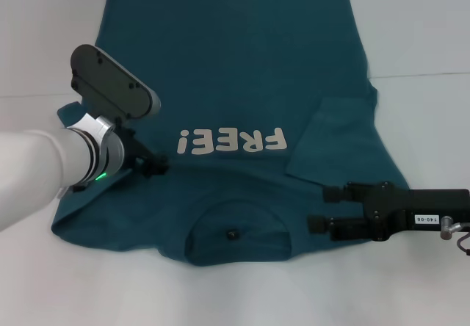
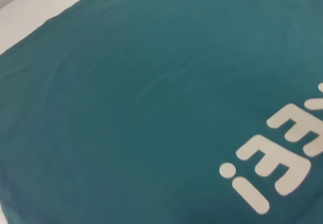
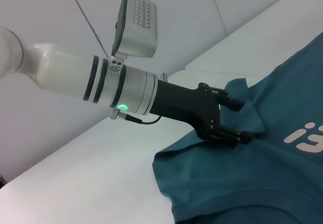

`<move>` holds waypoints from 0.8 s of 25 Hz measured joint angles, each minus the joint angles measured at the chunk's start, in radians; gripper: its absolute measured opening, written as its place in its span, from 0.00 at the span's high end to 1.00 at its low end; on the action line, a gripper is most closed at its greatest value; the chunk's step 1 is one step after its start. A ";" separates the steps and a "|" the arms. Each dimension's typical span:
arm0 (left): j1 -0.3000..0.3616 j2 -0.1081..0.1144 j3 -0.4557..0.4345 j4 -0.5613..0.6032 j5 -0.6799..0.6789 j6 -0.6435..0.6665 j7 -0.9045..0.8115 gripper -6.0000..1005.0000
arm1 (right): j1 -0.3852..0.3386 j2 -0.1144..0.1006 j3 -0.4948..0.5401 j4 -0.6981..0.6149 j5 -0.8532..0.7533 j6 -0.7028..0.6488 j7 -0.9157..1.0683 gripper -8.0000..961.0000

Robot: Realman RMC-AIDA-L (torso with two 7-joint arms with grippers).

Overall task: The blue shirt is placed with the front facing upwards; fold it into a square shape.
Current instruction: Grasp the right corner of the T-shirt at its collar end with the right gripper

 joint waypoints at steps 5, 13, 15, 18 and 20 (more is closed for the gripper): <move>-0.003 -0.001 0.008 0.019 0.022 -0.006 0.000 0.20 | 0.002 0.000 0.000 0.000 0.000 0.001 0.000 0.01; 0.000 0.000 0.023 0.024 0.053 -0.019 0.002 0.20 | 0.006 0.001 0.000 0.000 0.000 0.003 0.000 0.02; 0.002 -0.001 0.023 0.026 0.063 -0.026 0.001 0.20 | 0.007 0.002 0.000 0.000 0.000 0.003 0.000 0.02; 0.003 -0.001 0.022 0.034 0.065 -0.033 0.000 0.20 | 0.007 0.002 0.000 0.000 0.000 0.004 0.000 0.02; 0.001 -0.001 0.022 0.041 0.067 -0.034 0.000 0.20 | 0.007 0.002 0.000 0.000 0.000 0.004 0.000 0.02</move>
